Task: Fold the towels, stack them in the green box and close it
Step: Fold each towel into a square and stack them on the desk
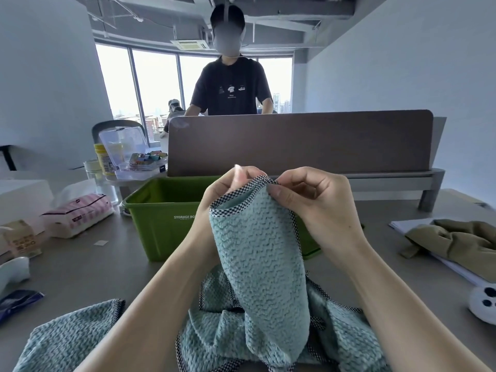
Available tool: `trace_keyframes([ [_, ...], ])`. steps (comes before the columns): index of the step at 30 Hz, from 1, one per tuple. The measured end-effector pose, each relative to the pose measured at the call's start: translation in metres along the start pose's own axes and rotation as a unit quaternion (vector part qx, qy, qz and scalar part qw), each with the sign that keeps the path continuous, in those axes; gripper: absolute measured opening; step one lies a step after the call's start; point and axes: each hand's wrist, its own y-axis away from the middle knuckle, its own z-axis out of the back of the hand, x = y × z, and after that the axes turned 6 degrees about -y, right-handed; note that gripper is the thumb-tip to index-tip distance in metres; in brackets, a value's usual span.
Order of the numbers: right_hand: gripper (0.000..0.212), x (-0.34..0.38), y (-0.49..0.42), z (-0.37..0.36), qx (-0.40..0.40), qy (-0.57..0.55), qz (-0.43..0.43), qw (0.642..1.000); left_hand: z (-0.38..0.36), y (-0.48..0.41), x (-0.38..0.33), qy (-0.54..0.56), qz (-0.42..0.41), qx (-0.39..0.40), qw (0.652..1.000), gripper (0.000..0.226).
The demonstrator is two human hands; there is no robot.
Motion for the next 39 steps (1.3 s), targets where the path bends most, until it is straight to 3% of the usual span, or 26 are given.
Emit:
trace_keyframes([
  [4,0.011,0.0,-0.001,0.004,-0.018,0.031,0.007,0.999,0.009,0.009,-0.008,0.075,0.019,0.079,0.994,0.065],
  [8,0.008,0.002,-0.001,0.003,-0.014,0.057,0.014,0.998,0.016,0.01,-0.013,0.028,0.005,0.115,0.993,0.075],
  [12,0.007,0.003,-0.002,0.006,-0.035,0.074,0.028,0.996,0.017,0.011,-0.018,-0.163,-0.04,0.083,0.982,0.043],
  [17,0.007,0.002,-0.004,0.01,-0.064,0.078,0.039,0.994,0.019,0.009,-0.018,-0.274,-0.086,-0.028,0.958,0.018],
  [26,0.008,0.005,-0.004,0.01,-0.069,0.063,0.041,0.995,0.019,0.008,-0.024,-0.349,-0.111,-0.103,0.925,0.004],
  [28,0.009,0.006,-0.003,0.009,-0.064,0.069,0.046,0.994,0.019,0.01,-0.028,-0.373,-0.103,-0.095,0.917,0.011],
  [32,0.016,0.007,0.001,0.002,-0.035,0.078,0.06,0.995,0.012,0.015,-0.038,-0.495,-0.107,-0.034,0.862,0.041],
  [35,0.021,0.008,0.004,-0.003,0.001,0.078,0.07,0.995,0.006,0.016,-0.037,-0.506,-0.114,0.008,0.855,0.027],
  [39,0.039,0.006,0.003,0.004,0.076,0.041,-0.013,0.996,0.015,0.01,-0.031,-0.476,-0.125,-0.063,0.868,0.008],
])
